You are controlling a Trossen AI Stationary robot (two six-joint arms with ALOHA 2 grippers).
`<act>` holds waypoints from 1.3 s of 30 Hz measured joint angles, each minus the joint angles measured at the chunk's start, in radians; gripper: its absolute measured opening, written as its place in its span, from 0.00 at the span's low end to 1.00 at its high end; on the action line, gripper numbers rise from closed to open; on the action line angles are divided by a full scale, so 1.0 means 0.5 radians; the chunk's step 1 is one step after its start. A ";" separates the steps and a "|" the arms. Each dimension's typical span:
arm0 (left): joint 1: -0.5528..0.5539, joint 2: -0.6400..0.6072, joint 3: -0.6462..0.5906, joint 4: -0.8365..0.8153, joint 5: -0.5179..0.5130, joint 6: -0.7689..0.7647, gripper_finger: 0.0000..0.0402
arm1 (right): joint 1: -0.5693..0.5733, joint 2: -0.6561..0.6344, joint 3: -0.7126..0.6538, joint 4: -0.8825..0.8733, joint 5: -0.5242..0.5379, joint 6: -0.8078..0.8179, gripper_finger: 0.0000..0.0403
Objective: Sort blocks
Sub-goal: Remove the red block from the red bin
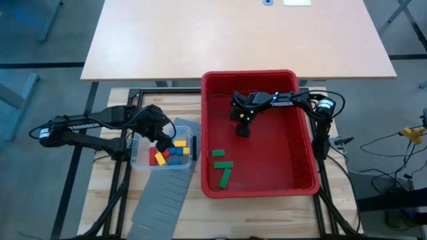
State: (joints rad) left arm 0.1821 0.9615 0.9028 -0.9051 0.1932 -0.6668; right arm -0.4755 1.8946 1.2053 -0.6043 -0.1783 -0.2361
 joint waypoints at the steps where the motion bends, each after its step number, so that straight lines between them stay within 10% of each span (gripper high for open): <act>1: -0.001 0.000 0.000 -0.001 0.000 0.004 0.79 | 0.000 0.000 0.000 0.009 0.023 0.019 0.47; 11: 0.000 0.000 0.000 0.000 0.000 0.006 0.79 | 0.000 0.066 0.002 0.035 0.094 0.112 0.28; 23: -0.001 -0.004 0.000 0.104 0.001 0.093 0.79 | 0.000 -0.153 -0.013 -0.060 -0.035 0.376 0.27; 39: 0.001 -0.005 0.000 1.547 -0.158 0.343 0.79 | 0.147 -0.966 -0.007 0.801 -0.502 1.168 0.27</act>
State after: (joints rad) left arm 0.1824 0.9590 0.9028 -0.1316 0.1144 -0.4954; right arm -0.4022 1.4117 1.2018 -0.2041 -0.4293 0.3480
